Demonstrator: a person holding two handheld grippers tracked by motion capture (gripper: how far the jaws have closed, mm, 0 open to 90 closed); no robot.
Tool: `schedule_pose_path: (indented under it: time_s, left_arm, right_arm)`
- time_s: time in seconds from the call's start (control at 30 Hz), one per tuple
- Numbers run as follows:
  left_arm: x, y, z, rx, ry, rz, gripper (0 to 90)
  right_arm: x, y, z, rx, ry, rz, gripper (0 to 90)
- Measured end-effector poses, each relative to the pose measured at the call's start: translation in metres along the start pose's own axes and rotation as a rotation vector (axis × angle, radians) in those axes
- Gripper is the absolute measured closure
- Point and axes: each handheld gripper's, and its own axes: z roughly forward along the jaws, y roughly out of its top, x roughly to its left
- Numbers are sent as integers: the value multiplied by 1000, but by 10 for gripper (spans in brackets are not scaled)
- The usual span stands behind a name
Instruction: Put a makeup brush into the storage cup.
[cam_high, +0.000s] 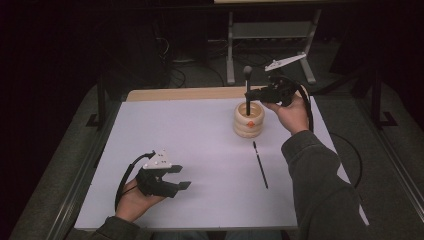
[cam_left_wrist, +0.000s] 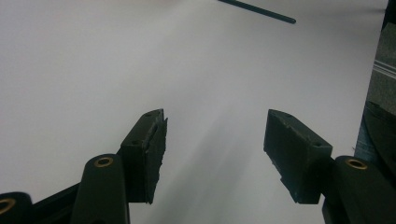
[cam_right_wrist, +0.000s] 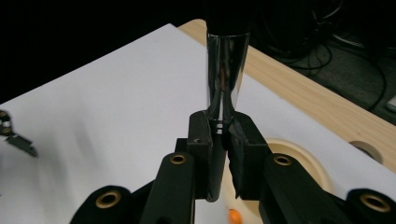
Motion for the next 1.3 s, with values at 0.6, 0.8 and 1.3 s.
schedule_pose_path:
  time_s: [0.6,0.8,1.3]
  left_arm:
    - [1,0,0,3,-7,8,383]
    - [-1,0,1,-2,-11,-2,384]
    - [-2,0,0,-12,-3,-8,375]
  right_arm:
    - [-33,-7,13,14,-80,107,786]
    - [-36,-9,19,-7,-95,131,786]
    - [-36,-13,36,10,-108,146,786]
